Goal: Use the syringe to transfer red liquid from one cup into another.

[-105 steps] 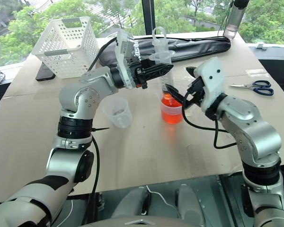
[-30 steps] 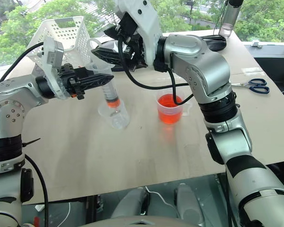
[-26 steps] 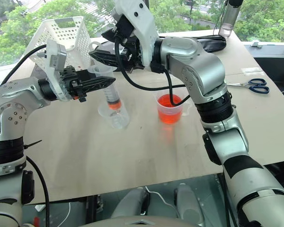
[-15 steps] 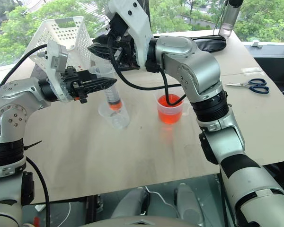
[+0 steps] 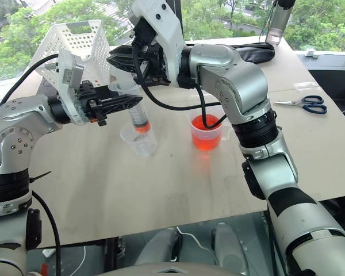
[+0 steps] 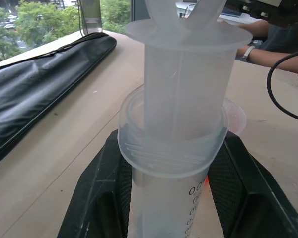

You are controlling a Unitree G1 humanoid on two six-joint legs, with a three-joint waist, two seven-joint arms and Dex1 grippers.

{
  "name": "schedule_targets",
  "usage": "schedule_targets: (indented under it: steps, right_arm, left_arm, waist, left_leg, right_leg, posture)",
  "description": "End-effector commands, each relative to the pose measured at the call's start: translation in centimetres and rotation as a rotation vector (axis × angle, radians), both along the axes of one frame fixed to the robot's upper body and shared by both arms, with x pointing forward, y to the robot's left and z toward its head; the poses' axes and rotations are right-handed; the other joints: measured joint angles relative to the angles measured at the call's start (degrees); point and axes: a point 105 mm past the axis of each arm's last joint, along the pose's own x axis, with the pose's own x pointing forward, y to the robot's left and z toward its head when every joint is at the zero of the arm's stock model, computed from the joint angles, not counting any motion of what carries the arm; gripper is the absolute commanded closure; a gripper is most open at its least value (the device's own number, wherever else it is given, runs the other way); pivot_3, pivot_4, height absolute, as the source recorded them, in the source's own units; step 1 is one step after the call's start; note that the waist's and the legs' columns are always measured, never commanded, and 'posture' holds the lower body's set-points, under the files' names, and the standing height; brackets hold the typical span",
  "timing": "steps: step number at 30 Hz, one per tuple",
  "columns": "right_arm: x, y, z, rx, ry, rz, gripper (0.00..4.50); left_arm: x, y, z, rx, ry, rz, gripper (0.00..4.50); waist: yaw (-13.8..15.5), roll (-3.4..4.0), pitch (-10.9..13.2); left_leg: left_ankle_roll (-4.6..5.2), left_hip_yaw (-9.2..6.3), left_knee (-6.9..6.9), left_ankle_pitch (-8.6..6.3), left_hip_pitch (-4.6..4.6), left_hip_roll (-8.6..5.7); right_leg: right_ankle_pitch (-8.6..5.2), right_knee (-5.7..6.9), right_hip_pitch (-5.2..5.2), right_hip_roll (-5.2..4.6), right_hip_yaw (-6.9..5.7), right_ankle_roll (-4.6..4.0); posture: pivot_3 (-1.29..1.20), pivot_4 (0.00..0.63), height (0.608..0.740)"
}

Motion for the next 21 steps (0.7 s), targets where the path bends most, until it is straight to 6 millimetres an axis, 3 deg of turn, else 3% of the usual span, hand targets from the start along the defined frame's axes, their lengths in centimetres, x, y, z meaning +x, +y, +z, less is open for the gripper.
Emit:
schedule_targets:
  steps: [1, 17, 21]
  right_arm:
    - [0.1, -0.4, 1.0, 0.002, -0.056, -0.024, 4.41]
    - [-0.1, 0.2, 0.3, -0.009, -0.048, 0.001, 4.41]
    - [0.2, 0.5, -0.9, -0.021, -0.02, 0.001, 4.41]
  left_arm:
    - [-0.5, 0.2, 1.0, -0.003, -0.049, -0.003, 2.95]
    - [-0.4, 0.9, 1.2, -0.014, -0.061, 0.025, 2.95]
    - [-0.3, 1.1, 1.4, -0.017, -0.067, 0.035, 2.95]
  waist:
    - [0.0, 0.0, 0.0]
    - [0.0, 0.0, 0.0]
    - [0.0, 0.0, 0.0]
  left_leg:
    - [0.0, 0.0, 0.0, 0.0, 0.0, 0.0]
    - [0.0, 0.0, 0.0, 0.0, 0.0, 0.0]
    - [0.0, 0.0, 0.0, 0.0, 0.0, 0.0]
  right_leg:
    - [0.0, 0.0, 0.0, 0.0, 0.0, 0.0]
    - [0.0, 0.0, 0.0, 0.0, 0.0, 0.0]
    - [0.0, 0.0, 0.0, 0.0, 0.0, 0.0]
  posture:
    - [0.0, 0.15, 0.74]
    - [0.0, 0.15, 0.74]
    - [0.0, 0.15, 0.74]
